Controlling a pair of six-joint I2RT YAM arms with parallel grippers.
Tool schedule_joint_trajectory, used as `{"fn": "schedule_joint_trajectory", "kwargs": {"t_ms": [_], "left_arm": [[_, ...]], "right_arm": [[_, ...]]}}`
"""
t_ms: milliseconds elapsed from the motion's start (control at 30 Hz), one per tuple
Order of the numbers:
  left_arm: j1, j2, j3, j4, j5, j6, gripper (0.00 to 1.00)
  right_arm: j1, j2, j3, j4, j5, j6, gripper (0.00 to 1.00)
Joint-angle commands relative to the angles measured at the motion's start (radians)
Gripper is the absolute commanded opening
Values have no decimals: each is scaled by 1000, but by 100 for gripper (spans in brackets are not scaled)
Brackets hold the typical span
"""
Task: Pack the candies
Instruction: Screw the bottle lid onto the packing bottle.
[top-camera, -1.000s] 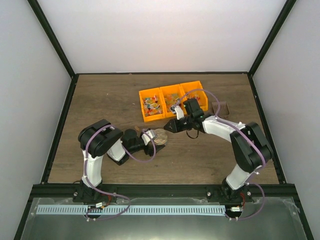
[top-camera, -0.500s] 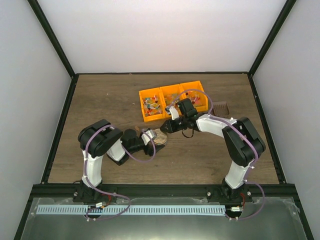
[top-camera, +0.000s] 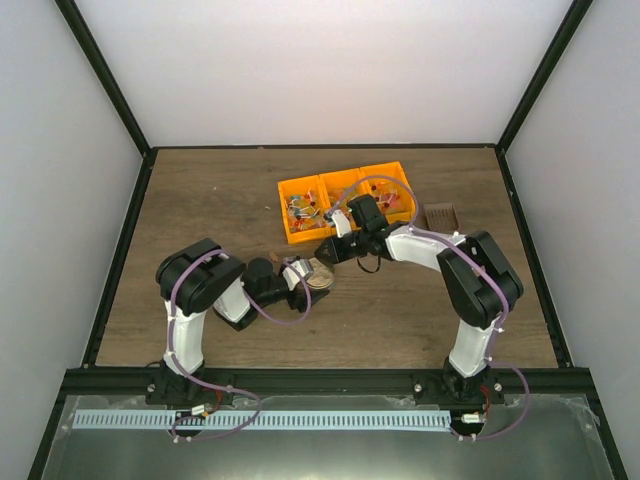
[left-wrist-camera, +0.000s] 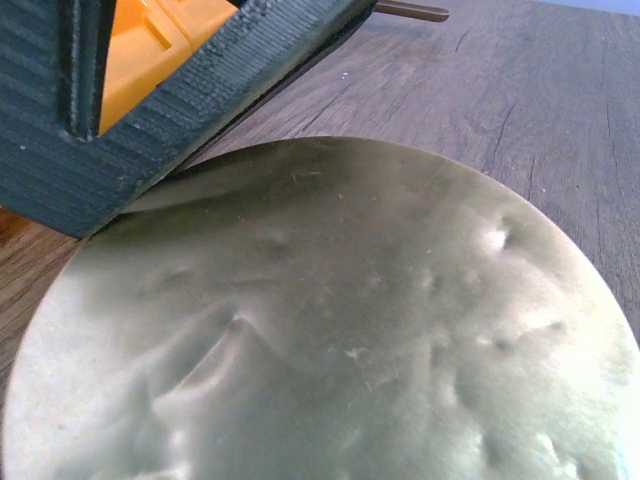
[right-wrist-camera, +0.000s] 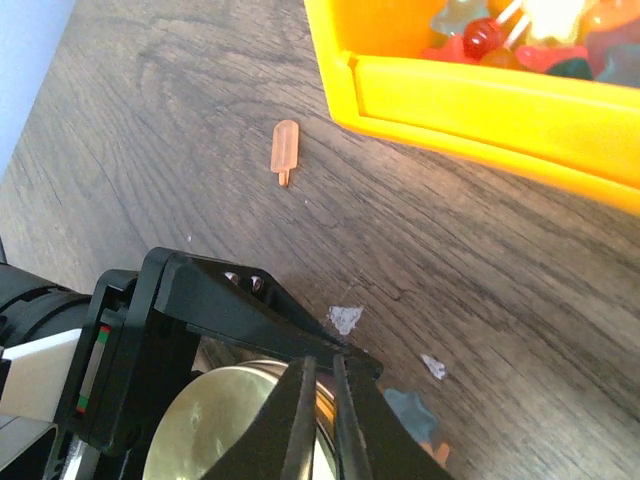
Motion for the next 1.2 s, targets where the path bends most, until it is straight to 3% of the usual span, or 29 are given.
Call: {"fn": "schedule_joint_trajectory", "kwargs": {"t_ms": [0, 200, 500, 667, 1167], "left_arm": [[-4, 33, -14, -127, 20, -34, 84], [-4, 34, -11, -125, 22, -37, 84], [-3, 35, -16, -100, 19, -64, 85], [2, 40, -17, -89, 11, -73, 85], [8, 46, -3, -131, -25, -61, 85]], "right_arm": [[35, 4, -8, -41, 17, -21, 4], [35, -15, -74, -21, -25, -15, 1], [34, -28, -157, -34, -41, -34, 8], [23, -58, -217, -25, -78, -32, 1], [27, -230, -459, 84, -182, 71, 1]]}}
